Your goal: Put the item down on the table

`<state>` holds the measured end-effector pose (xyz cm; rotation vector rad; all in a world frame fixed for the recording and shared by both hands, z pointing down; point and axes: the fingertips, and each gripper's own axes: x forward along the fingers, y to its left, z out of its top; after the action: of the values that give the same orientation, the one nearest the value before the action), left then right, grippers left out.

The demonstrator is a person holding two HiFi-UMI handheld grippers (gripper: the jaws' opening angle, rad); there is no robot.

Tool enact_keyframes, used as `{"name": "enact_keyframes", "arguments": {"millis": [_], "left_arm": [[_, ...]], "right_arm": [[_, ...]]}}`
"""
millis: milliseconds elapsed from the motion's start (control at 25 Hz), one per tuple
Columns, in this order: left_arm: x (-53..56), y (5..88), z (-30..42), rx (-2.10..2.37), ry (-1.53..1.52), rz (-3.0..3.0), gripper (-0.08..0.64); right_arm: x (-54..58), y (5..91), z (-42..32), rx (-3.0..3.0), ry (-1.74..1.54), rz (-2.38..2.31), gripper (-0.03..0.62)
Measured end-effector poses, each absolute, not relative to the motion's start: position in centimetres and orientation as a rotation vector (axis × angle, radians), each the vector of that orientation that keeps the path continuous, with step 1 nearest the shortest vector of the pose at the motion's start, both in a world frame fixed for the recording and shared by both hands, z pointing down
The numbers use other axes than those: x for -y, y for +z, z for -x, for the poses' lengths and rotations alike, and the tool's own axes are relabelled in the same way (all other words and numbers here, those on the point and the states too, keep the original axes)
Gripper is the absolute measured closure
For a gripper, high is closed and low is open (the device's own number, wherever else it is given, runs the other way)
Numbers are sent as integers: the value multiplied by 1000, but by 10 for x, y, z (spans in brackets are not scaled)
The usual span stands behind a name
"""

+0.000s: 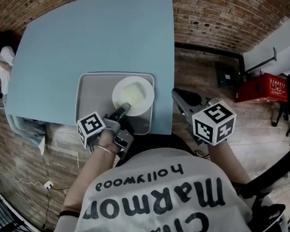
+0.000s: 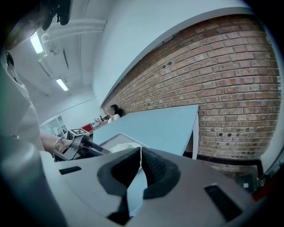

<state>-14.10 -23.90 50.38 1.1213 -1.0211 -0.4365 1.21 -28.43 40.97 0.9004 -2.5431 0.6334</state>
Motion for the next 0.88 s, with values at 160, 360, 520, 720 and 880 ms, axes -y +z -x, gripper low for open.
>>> {"name": "enact_keyframes", "arguments": {"millis": [160,360,520,720,880], "left_arm": [[239,506,141,1035,-375,-1147,525],[239,506,139,1059,-334,-1160,523],[240,503,141,1117,-294,-1207,523],[242,495,145,1223,-180,-1314,508],[245,488,150,1343,-28,-1451,485]], "right_arm": [[287,409,-12,2545,638,-915,581],[289,410,-10,2544,648,-917,581],[288,412,-8,2544,652,-909,581],[285,410,-7,2551,649,-903,581],[283,410,-7,2553,646,-899,580]]}}
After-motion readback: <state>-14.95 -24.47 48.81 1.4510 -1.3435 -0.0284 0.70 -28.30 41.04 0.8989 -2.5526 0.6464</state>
